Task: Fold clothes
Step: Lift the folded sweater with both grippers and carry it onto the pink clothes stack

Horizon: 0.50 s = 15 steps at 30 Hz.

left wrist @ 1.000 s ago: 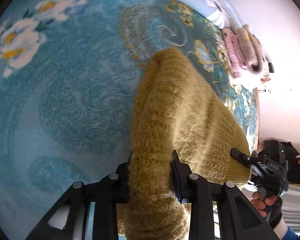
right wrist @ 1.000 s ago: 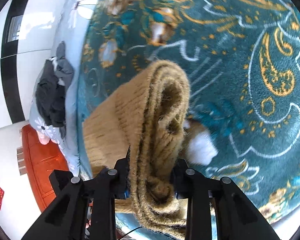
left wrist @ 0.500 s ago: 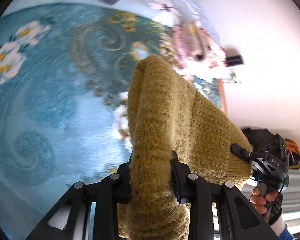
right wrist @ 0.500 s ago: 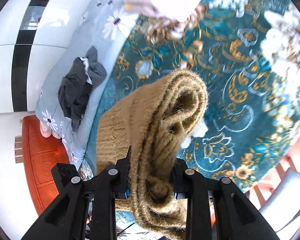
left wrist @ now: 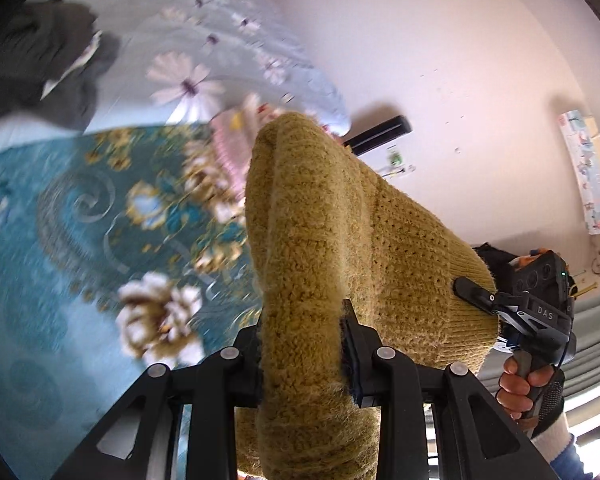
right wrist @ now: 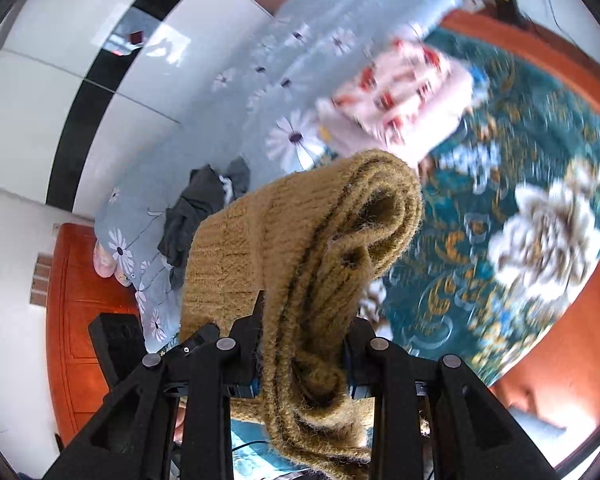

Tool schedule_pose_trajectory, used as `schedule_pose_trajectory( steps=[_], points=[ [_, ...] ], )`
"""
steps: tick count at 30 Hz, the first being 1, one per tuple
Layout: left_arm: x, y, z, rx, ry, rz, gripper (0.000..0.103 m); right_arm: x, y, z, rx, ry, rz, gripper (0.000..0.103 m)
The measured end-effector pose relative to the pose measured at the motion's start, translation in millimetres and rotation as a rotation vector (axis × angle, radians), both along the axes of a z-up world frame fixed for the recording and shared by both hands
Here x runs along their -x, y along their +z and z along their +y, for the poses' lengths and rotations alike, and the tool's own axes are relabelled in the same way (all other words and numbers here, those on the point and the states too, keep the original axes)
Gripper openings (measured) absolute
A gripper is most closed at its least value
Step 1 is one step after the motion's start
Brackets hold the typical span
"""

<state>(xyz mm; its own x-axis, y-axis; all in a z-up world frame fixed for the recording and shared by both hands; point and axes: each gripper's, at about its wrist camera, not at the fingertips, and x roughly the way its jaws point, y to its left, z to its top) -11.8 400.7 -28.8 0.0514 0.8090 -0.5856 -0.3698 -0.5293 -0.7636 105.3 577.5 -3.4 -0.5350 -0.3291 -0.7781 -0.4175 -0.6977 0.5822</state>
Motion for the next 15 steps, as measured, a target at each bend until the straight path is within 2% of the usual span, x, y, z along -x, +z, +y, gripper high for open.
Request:
schedule_pose_trajectory(
  steps=[7, 12, 15],
  points=[
    [19.9, 34.2, 68.2, 0.015, 0.015, 0.08, 0.031, 37.6, 19.6, 71.2, -0.018, 0.079, 0.058, 0.03],
    [43.8, 39.9, 131.3, 0.053, 0.092, 0.108, 0.031, 94.8, 14.2, 141.5, -0.008, 0.206, 0.1, 0.03],
    [56.6, 35.6, 177.9, 0.089, 0.152, 0.097, 0.031, 136.6, 3.4, 188.0, 0.015, 0.284, 0.102, 0.03]
  ],
)
